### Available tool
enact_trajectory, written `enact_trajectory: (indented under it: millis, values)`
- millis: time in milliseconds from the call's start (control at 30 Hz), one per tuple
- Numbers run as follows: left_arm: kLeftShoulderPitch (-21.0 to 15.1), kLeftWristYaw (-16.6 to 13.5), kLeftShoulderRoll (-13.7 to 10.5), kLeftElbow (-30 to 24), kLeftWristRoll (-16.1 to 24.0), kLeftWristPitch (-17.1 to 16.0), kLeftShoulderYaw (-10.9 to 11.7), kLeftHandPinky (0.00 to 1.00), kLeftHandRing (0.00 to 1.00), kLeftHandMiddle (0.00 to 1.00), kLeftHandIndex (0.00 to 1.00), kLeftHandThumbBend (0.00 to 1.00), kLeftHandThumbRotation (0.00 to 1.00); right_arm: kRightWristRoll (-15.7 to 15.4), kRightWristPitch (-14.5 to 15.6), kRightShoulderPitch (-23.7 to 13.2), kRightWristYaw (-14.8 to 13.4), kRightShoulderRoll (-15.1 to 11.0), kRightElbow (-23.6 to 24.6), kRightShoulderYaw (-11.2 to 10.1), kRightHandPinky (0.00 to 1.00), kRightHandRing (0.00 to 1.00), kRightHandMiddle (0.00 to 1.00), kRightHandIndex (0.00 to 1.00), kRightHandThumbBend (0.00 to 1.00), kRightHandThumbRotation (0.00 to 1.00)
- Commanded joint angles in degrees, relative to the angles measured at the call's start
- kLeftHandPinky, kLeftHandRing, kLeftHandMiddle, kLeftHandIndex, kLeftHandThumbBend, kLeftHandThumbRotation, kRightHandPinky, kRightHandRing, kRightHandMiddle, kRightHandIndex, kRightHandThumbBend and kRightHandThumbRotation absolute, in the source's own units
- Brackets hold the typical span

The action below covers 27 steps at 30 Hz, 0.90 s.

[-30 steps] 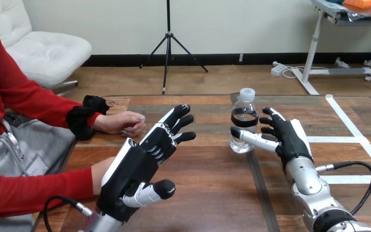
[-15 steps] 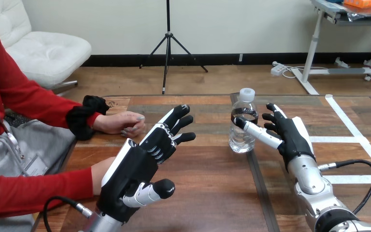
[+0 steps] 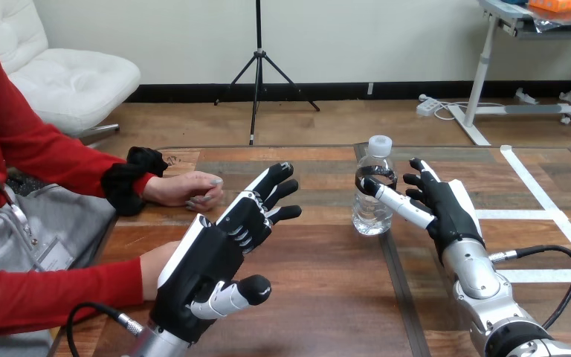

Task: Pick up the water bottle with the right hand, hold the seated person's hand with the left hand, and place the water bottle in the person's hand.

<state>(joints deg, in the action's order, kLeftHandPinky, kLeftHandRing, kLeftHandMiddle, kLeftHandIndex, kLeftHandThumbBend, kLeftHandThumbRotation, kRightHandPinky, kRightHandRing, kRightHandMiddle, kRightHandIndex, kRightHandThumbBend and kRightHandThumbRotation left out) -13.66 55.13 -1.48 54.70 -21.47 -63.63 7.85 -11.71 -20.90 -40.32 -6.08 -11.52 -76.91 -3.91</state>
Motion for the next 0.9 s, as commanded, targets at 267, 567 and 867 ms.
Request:
enact_trajectory:
  millis: [267, 567, 867]
  values:
    - [-6.1, -6.5, -1.1, 3.3, 6.0, 2.9, -0.7, 0.85, 0.94, 0.97, 0.94, 1.00, 0.73, -1.2, -3.0, -2.3, -2.2, -0.7, 1.1, 1.2, 0.76, 0.89, 0.91, 0.97, 1.00, 0.71]
    - [-10.1, -12.6, 0.3, 6.5, 10.7, 6.7, -1.4, 0.85, 0.94, 0.97, 0.94, 1.00, 0.79, -0.3, -5.6, -1.1, -3.0, -0.9, 1.4, 0.5, 0.80, 0.88, 0.90, 0.96, 1.00, 0.86]
    - [-14.4, -17.6, 2.7, 9.6, 13.4, 10.5, -2.0, 0.85, 0.93, 0.96, 0.94, 1.00, 0.83, 5.6, -10.8, 0.1, -0.2, 0.2, 1.9, -4.1, 0.83, 0.89, 0.92, 0.97, 0.97, 0.95]
